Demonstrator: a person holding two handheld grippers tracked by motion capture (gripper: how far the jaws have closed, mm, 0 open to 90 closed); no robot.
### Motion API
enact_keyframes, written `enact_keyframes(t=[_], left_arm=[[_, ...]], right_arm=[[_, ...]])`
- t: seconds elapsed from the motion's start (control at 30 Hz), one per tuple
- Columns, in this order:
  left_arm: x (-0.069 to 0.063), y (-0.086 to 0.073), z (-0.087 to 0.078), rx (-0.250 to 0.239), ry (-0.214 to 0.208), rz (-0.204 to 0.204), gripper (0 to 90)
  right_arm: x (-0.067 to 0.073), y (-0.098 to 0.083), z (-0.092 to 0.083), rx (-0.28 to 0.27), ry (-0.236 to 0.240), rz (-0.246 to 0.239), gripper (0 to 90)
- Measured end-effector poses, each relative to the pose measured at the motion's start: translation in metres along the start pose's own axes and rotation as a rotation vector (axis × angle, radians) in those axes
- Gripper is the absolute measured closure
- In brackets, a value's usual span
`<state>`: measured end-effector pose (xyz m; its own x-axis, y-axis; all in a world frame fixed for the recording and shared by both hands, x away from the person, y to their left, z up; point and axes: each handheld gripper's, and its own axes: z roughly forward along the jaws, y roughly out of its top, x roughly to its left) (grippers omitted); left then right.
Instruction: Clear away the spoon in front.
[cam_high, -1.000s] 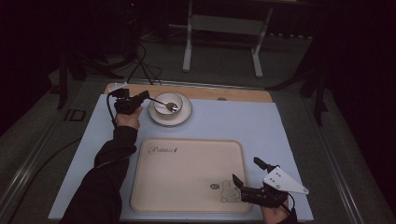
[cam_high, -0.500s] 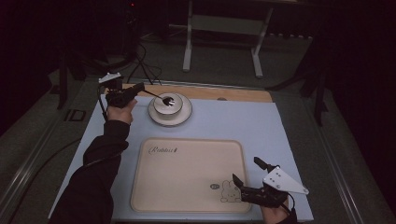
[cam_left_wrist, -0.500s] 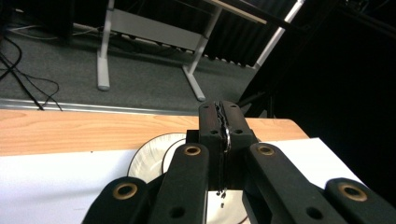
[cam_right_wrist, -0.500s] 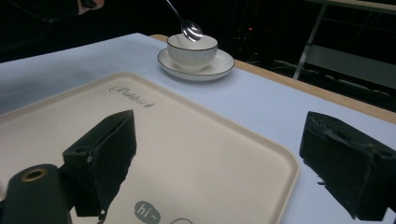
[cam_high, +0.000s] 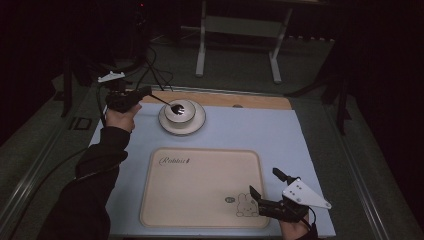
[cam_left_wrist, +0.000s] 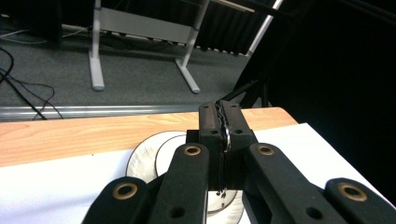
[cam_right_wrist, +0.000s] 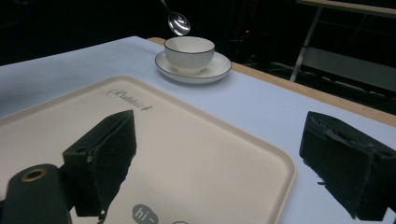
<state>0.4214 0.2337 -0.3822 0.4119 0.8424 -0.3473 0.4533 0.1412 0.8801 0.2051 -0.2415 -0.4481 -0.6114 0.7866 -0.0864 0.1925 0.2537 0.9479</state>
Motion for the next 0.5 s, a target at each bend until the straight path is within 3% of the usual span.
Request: enact_keyframes(t=[0.5], left_arm=[[-0.009, 0.014, -0.031, 0.079, -0.095, 0.067, 89.7]], right_arm=[[0.001, 0.0, 0.0, -0.002, -0.006, -0.003, 10.9]])
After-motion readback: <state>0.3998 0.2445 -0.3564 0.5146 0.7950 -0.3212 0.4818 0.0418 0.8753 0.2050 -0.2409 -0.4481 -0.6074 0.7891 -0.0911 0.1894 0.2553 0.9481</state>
